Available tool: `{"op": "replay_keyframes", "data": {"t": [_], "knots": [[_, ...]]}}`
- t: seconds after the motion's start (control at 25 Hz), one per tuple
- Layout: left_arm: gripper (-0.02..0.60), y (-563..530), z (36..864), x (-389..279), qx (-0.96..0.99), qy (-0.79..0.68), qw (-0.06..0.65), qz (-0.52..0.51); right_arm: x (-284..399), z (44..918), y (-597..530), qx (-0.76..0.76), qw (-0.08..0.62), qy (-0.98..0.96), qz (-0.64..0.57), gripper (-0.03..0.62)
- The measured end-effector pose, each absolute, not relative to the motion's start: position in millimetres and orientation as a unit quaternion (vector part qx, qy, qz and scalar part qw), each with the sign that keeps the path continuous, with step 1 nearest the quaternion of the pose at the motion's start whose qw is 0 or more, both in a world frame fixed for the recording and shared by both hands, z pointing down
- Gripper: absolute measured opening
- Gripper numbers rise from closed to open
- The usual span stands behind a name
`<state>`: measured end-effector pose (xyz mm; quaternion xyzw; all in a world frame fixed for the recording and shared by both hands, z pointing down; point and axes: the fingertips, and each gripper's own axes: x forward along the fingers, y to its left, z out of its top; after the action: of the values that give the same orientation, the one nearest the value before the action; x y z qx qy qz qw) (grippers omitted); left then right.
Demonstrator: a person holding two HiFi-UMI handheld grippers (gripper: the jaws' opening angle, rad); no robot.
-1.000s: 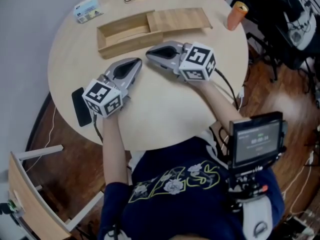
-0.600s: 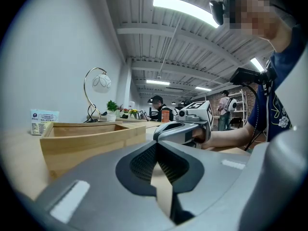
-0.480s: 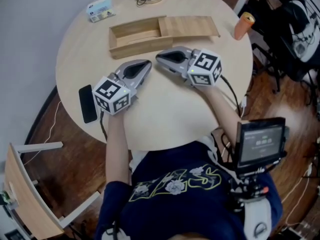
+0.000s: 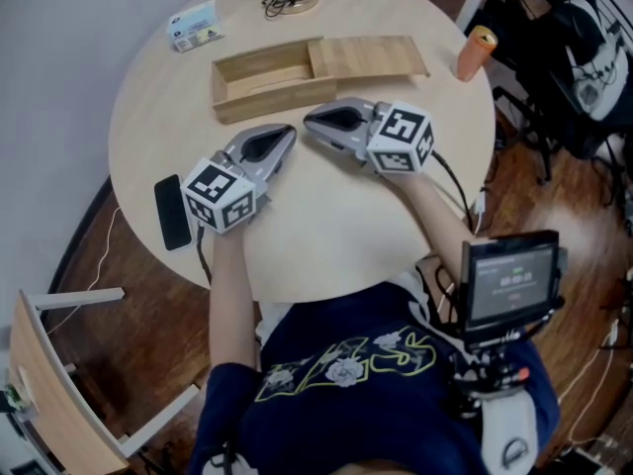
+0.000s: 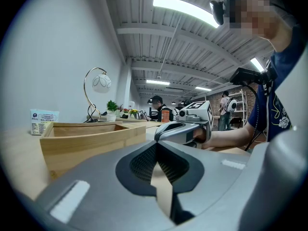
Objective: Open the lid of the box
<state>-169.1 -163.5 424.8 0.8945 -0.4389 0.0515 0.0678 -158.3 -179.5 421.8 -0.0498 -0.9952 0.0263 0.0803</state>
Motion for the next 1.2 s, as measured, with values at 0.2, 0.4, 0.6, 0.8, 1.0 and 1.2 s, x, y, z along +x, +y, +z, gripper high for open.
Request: {"op": "replay_keyframes", "data": {"t": [0.2,0.4,0.6,0.8,1.0,1.2], "knots": [[0.003,-163.8,424.3,-168.4,0.896,-0.436,0.065,0.056,-156.9,420.8,-171.5,-0.076,0.078,-0.994,0.023,0.017],[0.003,-163.4,424.0,-167.9,0.895,-0.437,0.066,0.054,-155.0,420.2,-165.2,-0.092,0.078,-0.992,0.022,0.017],[0.003,-162.6,422.9,-167.4,0.896,-0.435,0.064,0.057,-153.0,419.3,-162.6,-0.096,0.077,-0.992,0.02,0.017],[0.003,-162.5,422.2,-166.5,0.896,-0.437,0.065,0.056,-151.4,418.4,-163.9,-0.088,0.079,-0.993,0.023,0.017],[0.003,-162.8,421.6,-167.0,0.894,-0.439,0.067,0.054,-151.2,418.3,-166.3,-0.082,0.078,-0.993,0.023,0.017],[0.003,-162.9,421.2,-166.3,0.894,-0.44,0.068,0.054,-150.5,417.1,-165.4,-0.084,0.078,-0.993,0.024,0.017]]}}
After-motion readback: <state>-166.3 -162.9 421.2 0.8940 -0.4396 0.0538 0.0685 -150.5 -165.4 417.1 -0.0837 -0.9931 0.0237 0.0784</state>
